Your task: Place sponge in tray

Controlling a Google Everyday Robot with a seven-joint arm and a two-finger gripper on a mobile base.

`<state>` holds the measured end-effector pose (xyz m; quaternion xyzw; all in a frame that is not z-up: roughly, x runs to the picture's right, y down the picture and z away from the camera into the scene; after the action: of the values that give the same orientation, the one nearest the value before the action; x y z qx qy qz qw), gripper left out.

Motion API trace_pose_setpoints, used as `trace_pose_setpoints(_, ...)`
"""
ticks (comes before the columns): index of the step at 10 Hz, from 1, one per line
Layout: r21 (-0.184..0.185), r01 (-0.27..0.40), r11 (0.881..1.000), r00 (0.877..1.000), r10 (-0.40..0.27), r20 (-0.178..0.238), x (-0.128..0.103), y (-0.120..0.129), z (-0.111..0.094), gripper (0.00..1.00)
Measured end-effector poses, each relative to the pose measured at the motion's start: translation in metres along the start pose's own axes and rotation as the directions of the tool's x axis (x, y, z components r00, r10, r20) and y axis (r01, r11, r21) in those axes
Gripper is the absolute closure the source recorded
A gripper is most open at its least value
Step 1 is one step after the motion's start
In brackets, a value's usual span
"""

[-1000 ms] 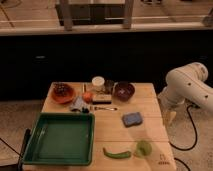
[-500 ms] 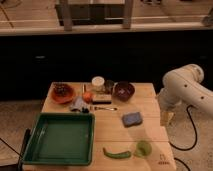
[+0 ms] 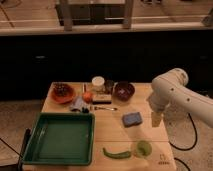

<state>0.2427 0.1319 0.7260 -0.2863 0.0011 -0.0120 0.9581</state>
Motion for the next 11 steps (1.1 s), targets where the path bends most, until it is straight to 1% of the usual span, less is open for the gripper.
trace_pose_setpoints(2, -0.003, 0.029, 1.0, 0.999, -0.029, 0.016, -0.021, -0.002, 0.016, 0.2)
trace_pose_setpoints(3, -0.003, 0.038, 0.999, 0.999, -0.038, 0.019, -0.024, -0.003, 0.02, 0.2)
trace_pose_setpoints(5, -0.006, 0.058, 0.998, 0.998, -0.058, 0.028, -0.028, -0.005, 0.027, 0.2)
trace_pose_setpoints(7, -0.015, 0.077, 0.997, 0.996, -0.076, 0.04, -0.031, -0.007, 0.044, 0.2)
trace_pose_setpoints(11, -0.024, 0.091, 0.996, 0.994, -0.089, 0.064, -0.035, -0.012, 0.056, 0.2)
